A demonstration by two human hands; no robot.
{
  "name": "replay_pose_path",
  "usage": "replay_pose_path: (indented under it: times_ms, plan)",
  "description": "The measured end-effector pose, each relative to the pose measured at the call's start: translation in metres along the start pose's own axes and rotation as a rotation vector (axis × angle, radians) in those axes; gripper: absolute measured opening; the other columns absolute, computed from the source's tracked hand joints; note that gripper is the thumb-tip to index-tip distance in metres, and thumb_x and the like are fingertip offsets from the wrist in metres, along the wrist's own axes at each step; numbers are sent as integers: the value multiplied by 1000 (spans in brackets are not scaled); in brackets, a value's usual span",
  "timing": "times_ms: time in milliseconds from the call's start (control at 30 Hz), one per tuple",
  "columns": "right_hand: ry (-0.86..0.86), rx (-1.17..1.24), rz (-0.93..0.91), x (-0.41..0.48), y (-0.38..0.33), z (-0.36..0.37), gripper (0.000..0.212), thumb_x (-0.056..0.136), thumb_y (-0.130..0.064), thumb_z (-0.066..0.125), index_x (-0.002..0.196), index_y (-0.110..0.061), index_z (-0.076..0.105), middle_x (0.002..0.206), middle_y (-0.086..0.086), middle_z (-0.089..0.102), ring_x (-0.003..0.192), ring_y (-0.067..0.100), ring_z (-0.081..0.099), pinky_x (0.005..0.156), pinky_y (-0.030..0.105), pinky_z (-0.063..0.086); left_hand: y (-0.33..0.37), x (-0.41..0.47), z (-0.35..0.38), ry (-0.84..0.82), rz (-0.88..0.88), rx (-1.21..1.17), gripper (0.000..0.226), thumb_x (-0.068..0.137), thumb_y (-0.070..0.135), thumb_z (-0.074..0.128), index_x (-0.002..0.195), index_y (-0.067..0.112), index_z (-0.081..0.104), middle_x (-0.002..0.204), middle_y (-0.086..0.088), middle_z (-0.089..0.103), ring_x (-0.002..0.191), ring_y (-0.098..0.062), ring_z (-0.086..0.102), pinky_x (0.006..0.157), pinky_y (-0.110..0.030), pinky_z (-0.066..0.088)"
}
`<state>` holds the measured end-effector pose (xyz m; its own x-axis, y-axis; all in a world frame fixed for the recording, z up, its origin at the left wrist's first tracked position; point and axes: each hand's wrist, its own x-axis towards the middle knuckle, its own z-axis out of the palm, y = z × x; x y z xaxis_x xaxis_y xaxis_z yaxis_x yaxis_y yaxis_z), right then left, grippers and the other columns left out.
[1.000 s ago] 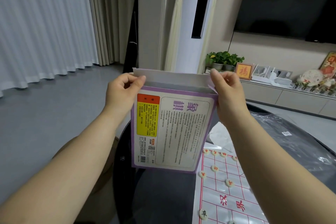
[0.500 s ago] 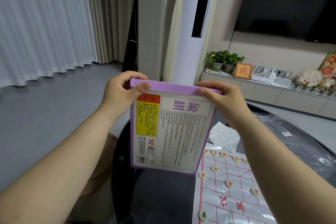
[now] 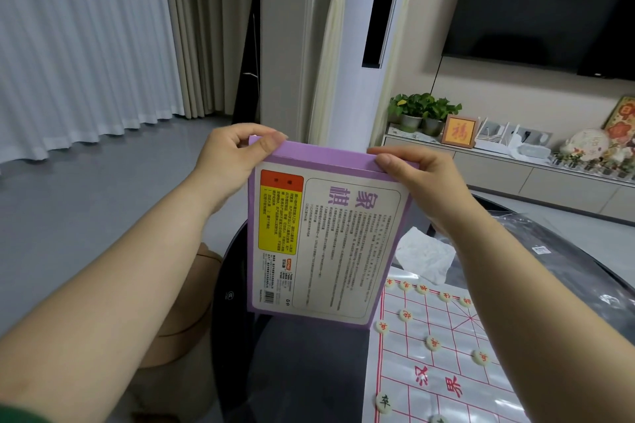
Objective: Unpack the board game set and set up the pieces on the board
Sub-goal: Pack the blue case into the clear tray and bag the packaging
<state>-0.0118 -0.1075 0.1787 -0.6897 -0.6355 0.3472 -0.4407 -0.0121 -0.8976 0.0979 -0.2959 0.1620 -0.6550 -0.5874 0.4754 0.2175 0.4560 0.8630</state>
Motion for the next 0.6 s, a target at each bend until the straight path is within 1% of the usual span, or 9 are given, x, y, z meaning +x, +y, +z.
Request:
replay_pose_path:
  times_ms: [67, 133, 200, 267, 333, 433, 500, 533, 600]
  plan:
    - [-13, 2, 5, 0, -1, 1, 20, 88, -14, 52, 100, -28, 59, 77, -11, 63, 54, -10, 60, 48, 5, 46, 3, 3, -2, -40, -16, -2, 10, 86, 23, 55, 79, 27, 61, 78, 9, 61, 60, 7, 61, 54, -3, 45]
    - [-22, 3, 14, -1, -2, 1, 20, 89, -14, 50, 101, -28, 59, 78, -11, 63, 54, -10, 60, 47, 5, 45, 5, 4, -5, -81, -27, -7, 12, 86, 19, 55, 78, 26, 62, 77, 11, 62, 59, 11, 60, 55, -3, 45]
    - [-32, 8, 23, -1, -2, 1, 20, 90, -14, 50, 101, -26, 60, 78, -10, 64, 54, -9, 61, 48, 5, 45, 5, 3, -6, -113, -39, -46, 16, 85, 14, 55, 77, 26, 63, 77, 15, 64, 63, 10, 61, 58, -4, 47]
    - [-43, 4, 28, -1, -3, 0, 19, 90, -14, 49, 101, -26, 60, 78, -10, 64, 54, -9, 60, 48, 5, 45, 5, 2, -7, -130, -62, -84, 16, 86, 11, 55, 80, 24, 63, 84, 10, 64, 66, 7, 62, 60, -6, 49]
    - [-62, -19, 25, -1, -2, -1, 19, 91, -15, 48, 98, -28, 60, 79, -11, 64, 55, -9, 61, 48, 5, 45, 5, 1, -7, -131, -68, -75, 15, 86, 11, 54, 83, 22, 64, 86, 6, 63, 66, 3, 63, 61, -7, 50]
    - [-88, -46, 22, -1, -1, -3, 20, 92, -17, 47, 93, -30, 61, 80, -11, 64, 58, -8, 62, 49, 6, 46, 8, 2, -7, -134, -45, -10, 15, 86, 10, 54, 92, 17, 65, 81, 6, 63, 63, 8, 61, 57, -4, 46]
    - [-86, -38, 26, -1, 0, -3, 20, 92, -17, 47, 92, -30, 62, 80, -11, 65, 58, -8, 62, 49, 6, 46, 12, 5, -8, -154, -36, 37, 21, 86, 9, 54, 103, 16, 62, 71, 12, 65, 61, 12, 60, 53, -2, 44]
    - [-80, -26, 30, 0, 0, -3, 20, 92, -17, 47, 92, -29, 62, 79, -11, 65, 57, -9, 61, 49, 6, 46, 14, 7, -9, -170, -34, 53, 22, 85, 8, 55, 105, 16, 61, 66, 15, 66, 60, 12, 59, 52, -2, 43]
    - [-69, -6, 33, 0, 1, -2, 21, 92, -18, 46, 89, -30, 62, 80, -12, 65, 57, -10, 61, 48, 4, 44, 17, 11, -11, -217, -40, 97, 22, 84, 8, 56, 103, 17, 62, 70, 13, 65, 60, 14, 58, 51, -1, 42]
